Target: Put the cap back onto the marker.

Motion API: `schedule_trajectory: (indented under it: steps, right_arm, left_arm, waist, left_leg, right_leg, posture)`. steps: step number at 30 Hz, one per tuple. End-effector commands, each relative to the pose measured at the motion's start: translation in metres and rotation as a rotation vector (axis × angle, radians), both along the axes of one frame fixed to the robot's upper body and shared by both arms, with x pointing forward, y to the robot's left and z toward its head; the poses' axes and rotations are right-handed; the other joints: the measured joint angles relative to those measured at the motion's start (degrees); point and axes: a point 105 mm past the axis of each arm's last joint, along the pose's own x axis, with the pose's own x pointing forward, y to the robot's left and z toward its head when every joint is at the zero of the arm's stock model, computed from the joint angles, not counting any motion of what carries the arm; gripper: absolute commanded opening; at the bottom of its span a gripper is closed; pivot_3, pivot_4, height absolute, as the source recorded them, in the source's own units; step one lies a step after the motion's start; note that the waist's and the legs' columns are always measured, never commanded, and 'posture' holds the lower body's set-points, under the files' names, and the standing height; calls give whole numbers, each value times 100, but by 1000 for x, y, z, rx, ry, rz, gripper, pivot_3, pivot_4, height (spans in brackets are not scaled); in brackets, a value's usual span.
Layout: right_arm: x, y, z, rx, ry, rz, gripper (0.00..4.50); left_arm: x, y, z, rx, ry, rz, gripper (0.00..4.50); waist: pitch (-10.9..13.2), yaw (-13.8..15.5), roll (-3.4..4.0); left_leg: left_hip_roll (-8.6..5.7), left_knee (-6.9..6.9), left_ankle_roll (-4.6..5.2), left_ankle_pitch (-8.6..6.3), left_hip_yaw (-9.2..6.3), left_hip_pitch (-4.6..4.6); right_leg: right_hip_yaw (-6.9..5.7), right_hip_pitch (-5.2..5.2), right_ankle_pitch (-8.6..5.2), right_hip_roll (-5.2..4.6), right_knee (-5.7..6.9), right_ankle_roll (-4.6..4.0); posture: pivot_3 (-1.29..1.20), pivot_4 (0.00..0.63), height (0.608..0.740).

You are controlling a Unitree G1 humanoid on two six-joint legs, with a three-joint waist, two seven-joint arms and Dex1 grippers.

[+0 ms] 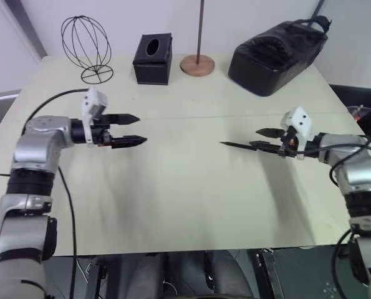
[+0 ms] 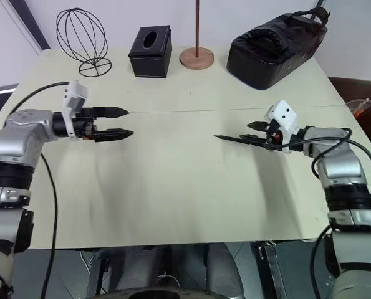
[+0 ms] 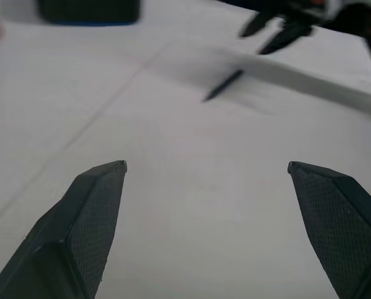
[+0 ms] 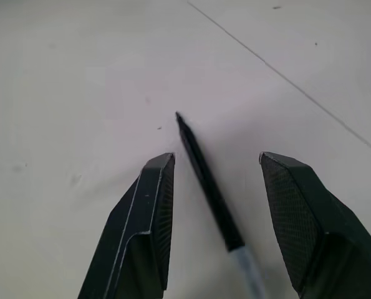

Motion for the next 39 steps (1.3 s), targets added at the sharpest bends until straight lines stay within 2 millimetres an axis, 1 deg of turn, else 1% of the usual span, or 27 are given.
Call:
schedule_trajectory:
  steps: [1, 7, 14, 19, 26, 36, 39]
  right_arm:
    - [11, 3, 3, -18, -31, 30, 2237]
    - [21, 14, -13, -73, 3, 97, 2237]
    - [26, 29, -22, -102, 20, 154, 2237]
    - [33, 37, -23, -76, 38, 139, 2237]
    - [30, 32, -35, -107, 96, 138, 2237]
    - [28, 17, -46, -147, 145, 86, 2237]
    - [28, 16, -49, -147, 158, 78, 2237]
  left_arm:
    - [-1, -9, 12, 23, -46, -66, 4336]
    - [-9, -15, 10, 13, -44, -94, 4336]
    - [-16, -9, 4, -3, -32, -49, 4336]
    - [-21, -10, 0, -26, -29, -17, 4336]
    - [-25, -6, -1, -41, -28, 18, 4336]
    - [-26, -11, -3, -44, -28, 18, 4336]
    - [-25, -13, -4, -45, -28, 16, 4336]
  waist:
    - [0, -37, 0]
    - [1, -73, 1]
    - [1, -77, 2]
    - [1, -72, 2]
    - [1, -65, 3]
    - [1, -59, 3]
    - [1, -59, 3]
  left_leg:
    - [0, 0, 0, 0, -1, -4]
    - [2, 2, -1, 0, -5, -6]
    - [7, 2, -3, 2, -8, -6]
    - [8, 1, -5, 3, -11, -5]
    - [4, 1, -8, 5, -16, -7]
    - [4, 2, -9, 5, -17, -6]
    - [3, 2, -9, 5, -17, -5]
  right_leg:
    - [0, -4, 0, -3, 0, 0]
    - [1, -5, 0, -5, 1, 1]
    - [2, -6, 0, -5, 3, 1]
    - [1, -7, 0, -6, 4, 0]
    - [1, -6, 0, -10, 4, 0]
    - [1, -4, 0, -10, 4, 0]
    - [0, -3, 0, -11, 4, 0]
  posture:
    - [0, 150, 740]
    - [0, 150, 740]
    - [0, 150, 740]
    - [0, 150, 740]
    - [0, 150, 740]
    - [0, 150, 740]
    - [0, 150, 740]
